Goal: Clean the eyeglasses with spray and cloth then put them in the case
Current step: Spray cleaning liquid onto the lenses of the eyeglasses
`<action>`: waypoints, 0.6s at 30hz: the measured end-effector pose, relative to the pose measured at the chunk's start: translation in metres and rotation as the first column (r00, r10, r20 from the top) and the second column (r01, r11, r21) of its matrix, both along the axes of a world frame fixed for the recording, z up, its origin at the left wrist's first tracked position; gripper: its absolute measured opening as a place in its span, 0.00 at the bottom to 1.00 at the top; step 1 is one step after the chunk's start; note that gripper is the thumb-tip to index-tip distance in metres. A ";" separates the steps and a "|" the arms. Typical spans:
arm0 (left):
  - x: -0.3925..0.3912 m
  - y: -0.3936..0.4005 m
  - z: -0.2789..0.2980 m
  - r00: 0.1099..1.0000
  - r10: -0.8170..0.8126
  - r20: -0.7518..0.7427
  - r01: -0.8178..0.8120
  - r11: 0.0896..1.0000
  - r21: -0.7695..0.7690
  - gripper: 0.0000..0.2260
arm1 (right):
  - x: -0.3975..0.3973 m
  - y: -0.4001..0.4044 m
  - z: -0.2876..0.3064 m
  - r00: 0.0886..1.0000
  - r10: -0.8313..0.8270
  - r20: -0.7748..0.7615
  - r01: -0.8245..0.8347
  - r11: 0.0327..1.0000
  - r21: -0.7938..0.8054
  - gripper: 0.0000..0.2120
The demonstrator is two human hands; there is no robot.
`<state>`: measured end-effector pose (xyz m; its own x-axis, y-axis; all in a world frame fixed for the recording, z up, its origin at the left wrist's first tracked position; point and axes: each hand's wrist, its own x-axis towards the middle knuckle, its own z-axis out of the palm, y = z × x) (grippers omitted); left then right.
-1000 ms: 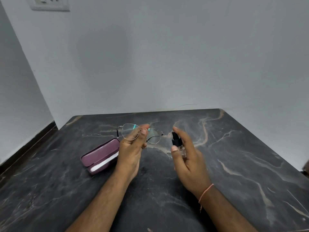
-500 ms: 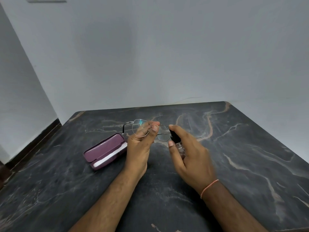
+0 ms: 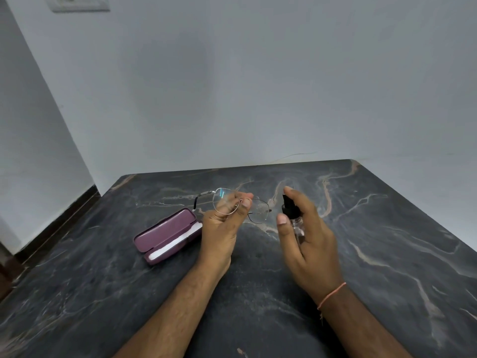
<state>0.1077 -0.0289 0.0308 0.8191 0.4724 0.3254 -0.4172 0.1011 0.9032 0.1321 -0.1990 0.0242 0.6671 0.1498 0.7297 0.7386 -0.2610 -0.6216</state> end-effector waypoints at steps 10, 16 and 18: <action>0.006 -0.001 -0.008 0.999 -0.015 -0.042 0.024 0.977 0.212 0.08 | -0.005 0.000 0.002 0.994 0.067 0.091 -0.059 0.994 -0.090 0.23; 0.005 -0.003 -0.007 0.997 -0.037 -0.074 0.054 0.968 0.243 0.07 | -0.005 0.002 0.002 0.996 0.054 0.069 -0.046 0.992 -0.116 0.22; 0.005 -0.004 -0.006 0.997 -0.040 -0.071 0.056 0.970 0.238 0.07 | -0.005 0.002 0.003 0.997 0.050 0.058 -0.043 0.993 -0.112 0.20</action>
